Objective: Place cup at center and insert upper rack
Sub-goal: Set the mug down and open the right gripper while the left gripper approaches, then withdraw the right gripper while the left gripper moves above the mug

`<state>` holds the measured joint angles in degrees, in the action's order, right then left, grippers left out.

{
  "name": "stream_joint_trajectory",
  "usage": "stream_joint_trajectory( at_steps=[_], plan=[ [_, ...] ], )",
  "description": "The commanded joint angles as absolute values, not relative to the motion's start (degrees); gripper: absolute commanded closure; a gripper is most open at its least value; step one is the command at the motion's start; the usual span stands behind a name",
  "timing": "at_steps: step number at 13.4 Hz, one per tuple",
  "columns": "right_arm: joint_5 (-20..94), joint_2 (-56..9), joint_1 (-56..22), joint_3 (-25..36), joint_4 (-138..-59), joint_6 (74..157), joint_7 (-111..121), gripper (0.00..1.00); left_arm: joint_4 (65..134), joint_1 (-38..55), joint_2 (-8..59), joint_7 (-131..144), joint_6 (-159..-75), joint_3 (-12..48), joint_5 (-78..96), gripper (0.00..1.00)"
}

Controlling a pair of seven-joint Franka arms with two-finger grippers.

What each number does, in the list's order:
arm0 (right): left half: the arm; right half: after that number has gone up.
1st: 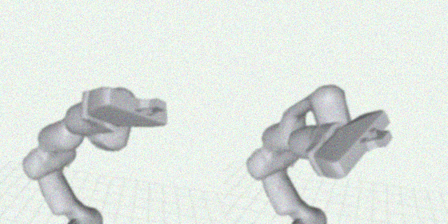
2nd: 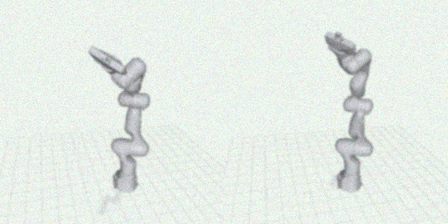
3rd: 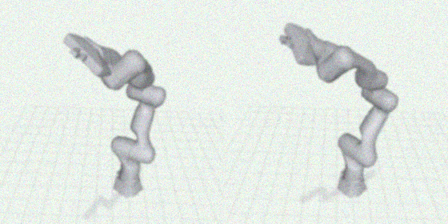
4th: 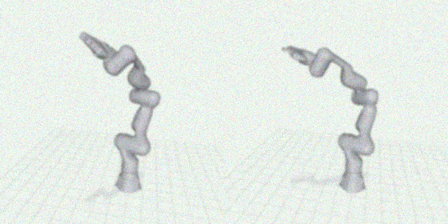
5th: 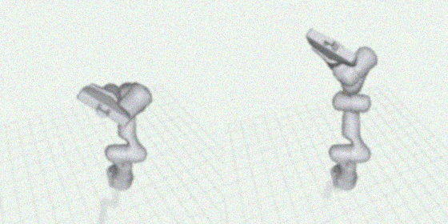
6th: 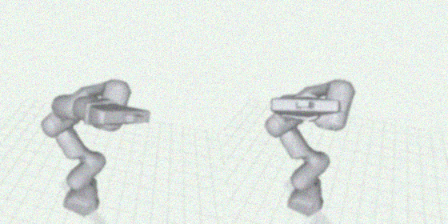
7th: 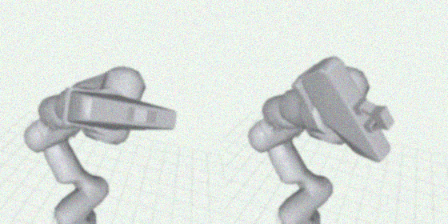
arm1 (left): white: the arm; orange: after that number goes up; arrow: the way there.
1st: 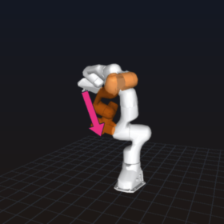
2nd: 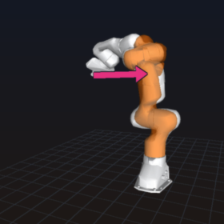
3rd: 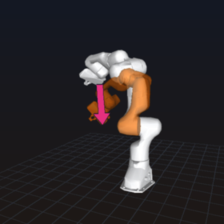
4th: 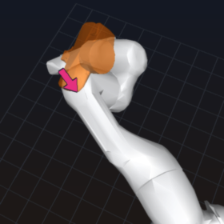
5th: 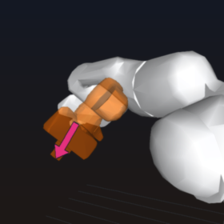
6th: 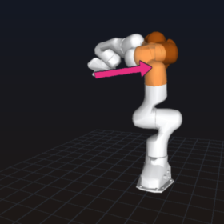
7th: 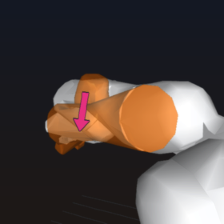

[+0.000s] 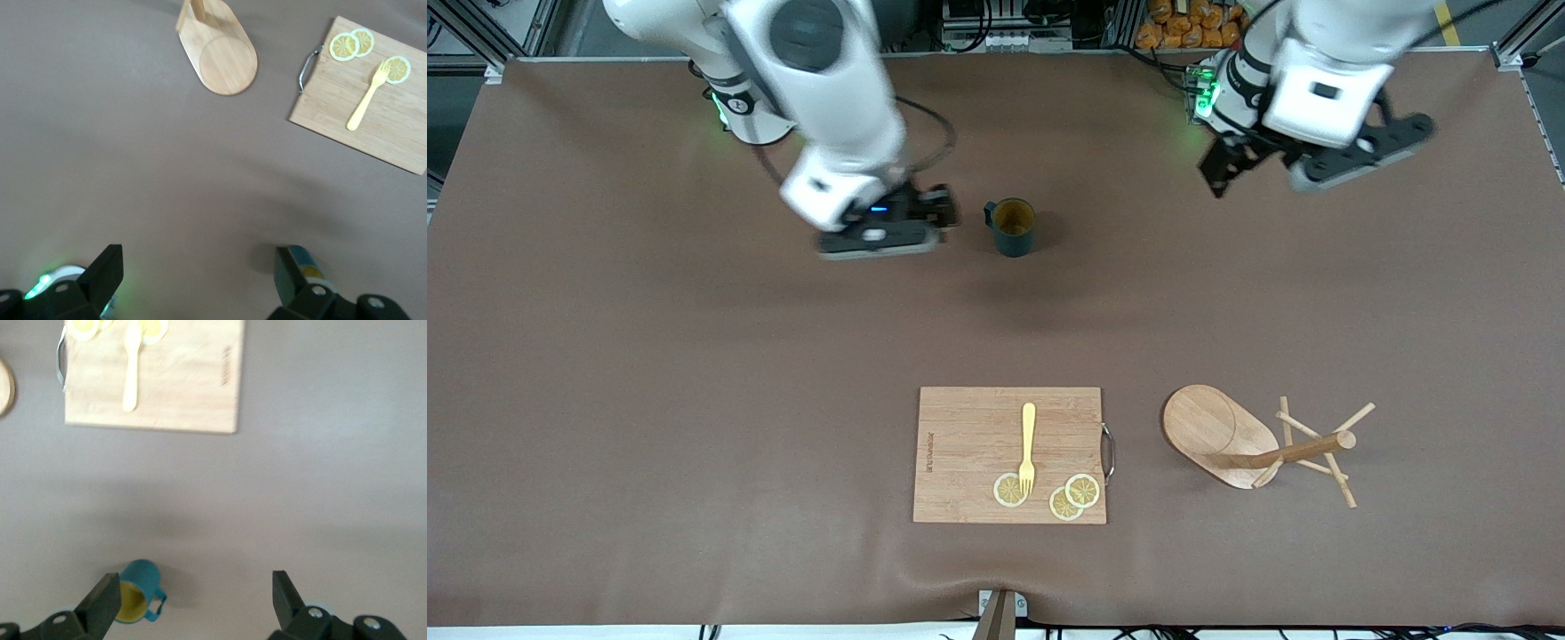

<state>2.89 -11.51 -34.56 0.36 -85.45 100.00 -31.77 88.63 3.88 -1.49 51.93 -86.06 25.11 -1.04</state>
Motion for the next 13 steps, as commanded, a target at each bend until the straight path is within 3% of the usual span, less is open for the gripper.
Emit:
stream_joint_trajectory(
  at_steps=[1,5,9,13],
  plan=[
    [2.7,-4.2,-26.5,-1.0,-87.2,95.0,-29.4,0.0,88.6,3.8,-1.2,64.3,-86.7,32.5,-3.8,0.0],
    [2.6,1.7,-15.7,-0.9,-86.4,88.0,-16.3,0.0,88.4,7.5,4.8,86.3,-87.2,41.6,-12.3,0.0],
    [2.5,5.1,-6.3,-0.2,-86.8,85.2,-9.0,0.0,88.0,20.2,14.5,109.7,-89.7,41.7,-22.4,0.0],
    [1.7,5.3,-4.3,5.5,-87.1,84.2,0.8,0.0,86.2,30.3,25.6,128.3,-89.9,41.3,-30.3,0.0]
  ],
)
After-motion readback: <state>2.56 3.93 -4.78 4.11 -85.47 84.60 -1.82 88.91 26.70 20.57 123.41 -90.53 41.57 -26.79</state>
